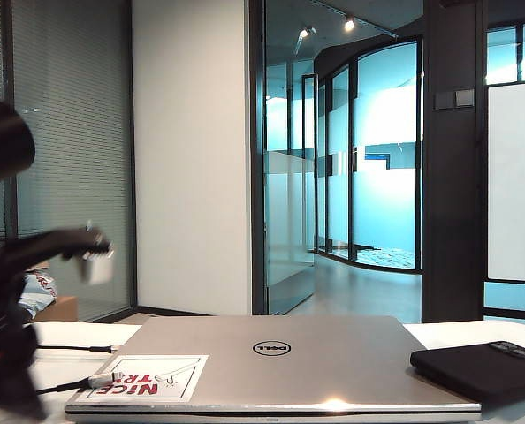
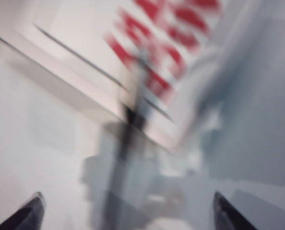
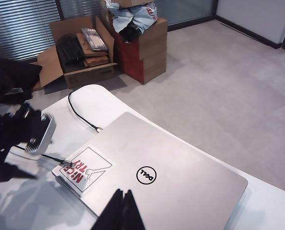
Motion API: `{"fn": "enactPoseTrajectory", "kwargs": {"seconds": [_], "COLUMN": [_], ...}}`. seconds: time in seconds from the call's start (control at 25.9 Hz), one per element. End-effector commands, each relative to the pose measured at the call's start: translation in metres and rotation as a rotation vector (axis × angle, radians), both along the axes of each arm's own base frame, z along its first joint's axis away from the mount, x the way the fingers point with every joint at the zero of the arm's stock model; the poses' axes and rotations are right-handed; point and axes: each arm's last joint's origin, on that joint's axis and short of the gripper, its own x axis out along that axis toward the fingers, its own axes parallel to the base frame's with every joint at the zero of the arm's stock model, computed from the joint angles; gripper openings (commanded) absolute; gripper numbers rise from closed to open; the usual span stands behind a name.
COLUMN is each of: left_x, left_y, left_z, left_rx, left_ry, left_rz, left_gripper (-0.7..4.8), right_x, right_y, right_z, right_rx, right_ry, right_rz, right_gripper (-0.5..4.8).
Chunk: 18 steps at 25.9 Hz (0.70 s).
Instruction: Pick up the charging cable and the phone, plug the charging cable into the charging port on the phone, and finally place them back on the table.
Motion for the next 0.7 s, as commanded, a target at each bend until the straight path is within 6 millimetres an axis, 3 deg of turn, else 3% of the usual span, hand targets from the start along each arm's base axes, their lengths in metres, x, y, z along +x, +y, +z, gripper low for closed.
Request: {"fn": "enactPoseTrajectory", "kwargs": {"seconds": [0.04, 0.19, 0.43, 0.7], "left_x": [0.024, 0.031, 0.027, 0.024], "left_y": [-0.009, -0.011, -0.010, -0.009], "left_z": [0.022, 0.031, 0.014, 0.017], "left_rx": [-0.117, -0.157, -0.114, -0.109], "left_ry": [-0.321, -0.433, -0.310, -0.293], "left_rz": [-0.006, -0.006, -0.006, -0.005], "left_gripper": [4.66, 4.66, 4.66, 4.66], "right_x": [0.000, 0.000, 0.000, 0.000], "right_y": [0.000, 0.000, 0.000, 0.000], "right_z": [0.003, 0.003, 0.003, 0.003], "right_rx": [0.007, 0.007, 0.007, 0.005], "right_ry": [-0.016, -0.017, -0.016, -0.014], "right_rz": [-0.001, -0.001, -0.001, -0.001], "right_gripper": [-0.02, -0.02, -0.02, -0.02]}}
